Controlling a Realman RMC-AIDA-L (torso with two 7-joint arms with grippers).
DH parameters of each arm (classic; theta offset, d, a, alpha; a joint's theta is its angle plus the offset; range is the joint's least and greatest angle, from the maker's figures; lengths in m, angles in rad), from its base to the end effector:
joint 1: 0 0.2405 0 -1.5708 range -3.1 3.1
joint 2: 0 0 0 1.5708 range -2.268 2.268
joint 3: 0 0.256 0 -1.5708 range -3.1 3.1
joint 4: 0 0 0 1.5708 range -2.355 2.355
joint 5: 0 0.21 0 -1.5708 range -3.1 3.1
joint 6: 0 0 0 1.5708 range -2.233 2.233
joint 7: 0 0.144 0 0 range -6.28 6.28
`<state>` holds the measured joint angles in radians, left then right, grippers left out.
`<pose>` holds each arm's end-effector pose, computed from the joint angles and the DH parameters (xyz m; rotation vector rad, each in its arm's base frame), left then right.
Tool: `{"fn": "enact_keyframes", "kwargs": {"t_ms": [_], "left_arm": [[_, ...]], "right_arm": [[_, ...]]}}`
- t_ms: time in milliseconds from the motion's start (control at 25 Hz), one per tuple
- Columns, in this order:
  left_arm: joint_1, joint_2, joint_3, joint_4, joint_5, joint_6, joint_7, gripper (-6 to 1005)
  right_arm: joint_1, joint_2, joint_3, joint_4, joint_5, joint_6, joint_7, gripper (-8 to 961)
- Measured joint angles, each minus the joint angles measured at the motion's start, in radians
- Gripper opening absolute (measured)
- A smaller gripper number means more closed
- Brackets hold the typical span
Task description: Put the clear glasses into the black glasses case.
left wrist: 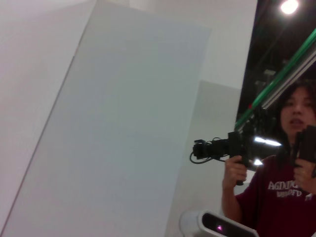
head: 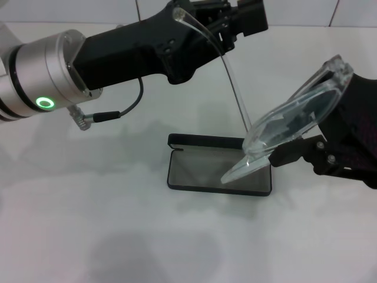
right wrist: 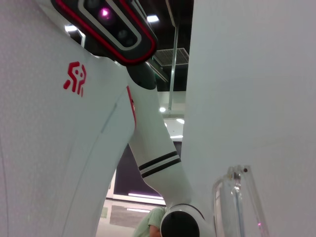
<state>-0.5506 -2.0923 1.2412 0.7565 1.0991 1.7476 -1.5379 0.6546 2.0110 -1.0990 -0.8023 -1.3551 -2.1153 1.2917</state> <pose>-0.1215 0.3153 0.0132 2.5459 0.3381 1.5795 0.1232 0.2934 0.0500 2.5258 0.3932 -1.2869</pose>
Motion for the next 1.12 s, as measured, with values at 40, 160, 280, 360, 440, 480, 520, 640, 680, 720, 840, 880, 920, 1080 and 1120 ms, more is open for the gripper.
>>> {"fn": "enact_keyframes", "kwargs": {"t_ms": [40, 160, 280, 360, 440, 480, 520, 640, 680, 720, 840, 880, 920, 1080, 1120], "left_arm": [[0.000, 0.000, 0.003, 0.000, -0.002, 0.001, 0.000, 101], [0.000, 0.000, 0.021, 0.001, -0.014, 0.007, 0.001, 101], [0.000, 0.000, 0.041, 0.009, -0.024, 0.009, 0.002, 101], [0.003, 0.000, 0.058, 0.020, -0.035, 0.010, 0.002, 101], [0.004, 0.001, 0.072, 0.027, -0.042, 0.014, 0.002, 101], [0.003, 0.001, 0.077, 0.030, -0.044, 0.017, 0.000, 101], [0.002, 0.001, 0.081, 0.034, -0.044, 0.019, -0.001, 101], [0.002, 0.001, 0.090, 0.046, -0.045, 0.021, -0.005, 101], [0.002, 0.001, 0.092, 0.048, -0.045, 0.021, -0.006, 101], [0.002, 0.001, 0.094, 0.051, -0.045, 0.021, -0.006, 101], [0.001, 0.000, 0.100, 0.053, -0.045, 0.021, -0.008, 101], [0.000, 0.000, 0.102, 0.053, -0.045, 0.021, -0.008, 101], [0.000, 0.000, 0.102, 0.054, -0.045, 0.021, -0.008, 101], [0.000, 0.000, 0.102, 0.055, -0.045, 0.021, -0.009, 101], [0.000, 0.000, 0.102, 0.055, -0.045, 0.021, -0.009, 101]], "right_arm": [[0.000, 0.000, -0.001, 0.000, -0.003, 0.002, 0.000, 98], [0.000, 0.000, -0.001, 0.004, -0.011, 0.007, 0.000, 98], [0.001, 0.000, -0.001, 0.013, -0.013, 0.009, -0.002, 98], [0.003, 0.000, 0.003, 0.020, -0.013, 0.009, -0.003, 97], [0.004, 0.000, 0.004, 0.025, -0.013, 0.009, -0.003, 97], [0.005, 0.000, 0.005, 0.026, -0.013, 0.010, -0.003, 97], [0.005, 0.000, 0.005, 0.026, -0.013, 0.010, -0.003, 97], [0.006, 0.000, 0.005, 0.026, -0.013, 0.014, -0.005, 97], [0.006, 0.000, 0.005, 0.026, -0.013, 0.016, -0.005, 97], [0.007, -0.001, 0.005, 0.026, -0.013, 0.018, -0.006, 97], [0.007, -0.002, 0.005, 0.026, -0.013, 0.026, -0.007, 97], [0.007, -0.003, 0.005, 0.026, -0.013, 0.031, -0.009, 97], [0.007, -0.003, 0.004, 0.026, -0.013, 0.034, -0.011, 97], [0.008, -0.006, 0.001, 0.026, -0.015, 0.047, -0.017, 98], [0.011, -0.007, 0.002, 0.026, -0.020, 0.050, -0.017, 98]]}}
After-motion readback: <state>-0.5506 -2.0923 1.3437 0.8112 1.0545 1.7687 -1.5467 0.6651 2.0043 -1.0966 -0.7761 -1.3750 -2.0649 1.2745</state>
